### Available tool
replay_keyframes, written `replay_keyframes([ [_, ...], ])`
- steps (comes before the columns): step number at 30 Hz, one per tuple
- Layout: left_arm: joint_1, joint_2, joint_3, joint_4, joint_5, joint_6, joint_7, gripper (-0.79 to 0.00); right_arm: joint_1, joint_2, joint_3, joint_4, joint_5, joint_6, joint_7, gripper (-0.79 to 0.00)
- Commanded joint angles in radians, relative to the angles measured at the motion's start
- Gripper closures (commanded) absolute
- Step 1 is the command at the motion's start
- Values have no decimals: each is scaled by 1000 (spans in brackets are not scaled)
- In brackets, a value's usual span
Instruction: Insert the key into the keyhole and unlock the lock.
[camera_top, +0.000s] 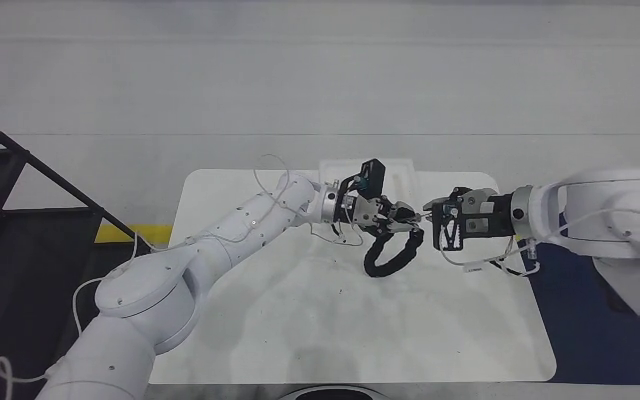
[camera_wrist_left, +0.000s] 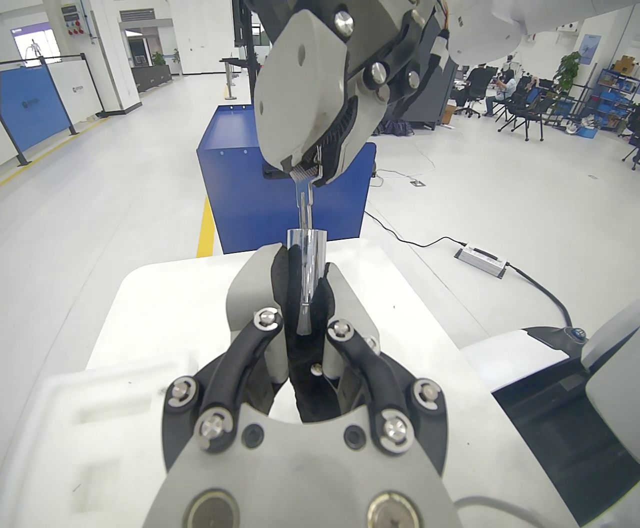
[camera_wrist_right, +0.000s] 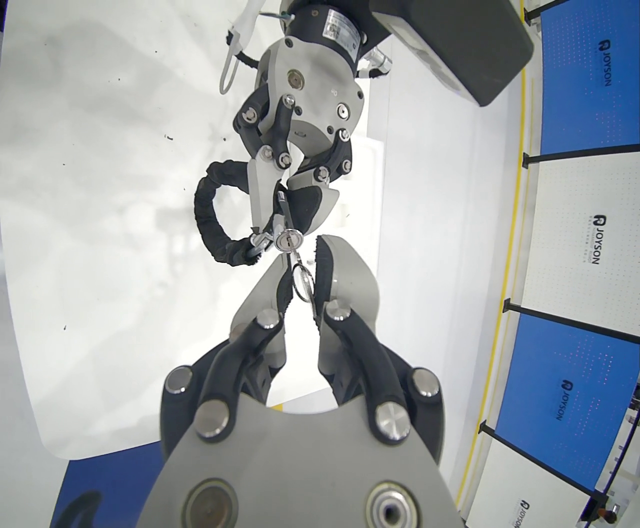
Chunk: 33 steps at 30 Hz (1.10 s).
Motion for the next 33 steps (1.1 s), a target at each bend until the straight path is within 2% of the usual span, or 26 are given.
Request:
replay_keyframes([
  [1, 0, 2, 0, -2, -3, 0, -2, 0, 2, -2, -3, 13, 25, 16, 13, 0],
  [15, -1, 7, 0, -8, -2, 0, -12, 0, 31, -18, -53, 101, 481, 246, 230, 0],
  [18, -1, 7, 0, -8, 1, 0, -13, 0, 27, -22, -62, 131, 651, 342, 283, 0],
  [20, -1, 8, 0, -11, 4, 0, -12, 0, 32, -22, -61, 135, 710, 413, 331, 0],
  [24, 0, 7, 0, -16, 11, 0, -11, 0, 22, -25, -55, 139, 793, 534, 359, 0],
  [30, -2, 7, 0, -16, 15, 0, -15, 0, -7, -23, -32, 143, 849, 650, 366, 0],
  [31, -3, 7, 0, -16, 17, 0, -17, 0, -11, -23, -28, 142, 861, 664, 369, -77],
  [32, -4, 7, 0, -17, 18, 0, -18, 0, -15, -23, -24, 142, 876, 676, 374, -222],
  [33, -4, 7, 0, -16, 18, 0, -17, 0, -19, -23, -20, 143, 892, 683, 376, -403],
])
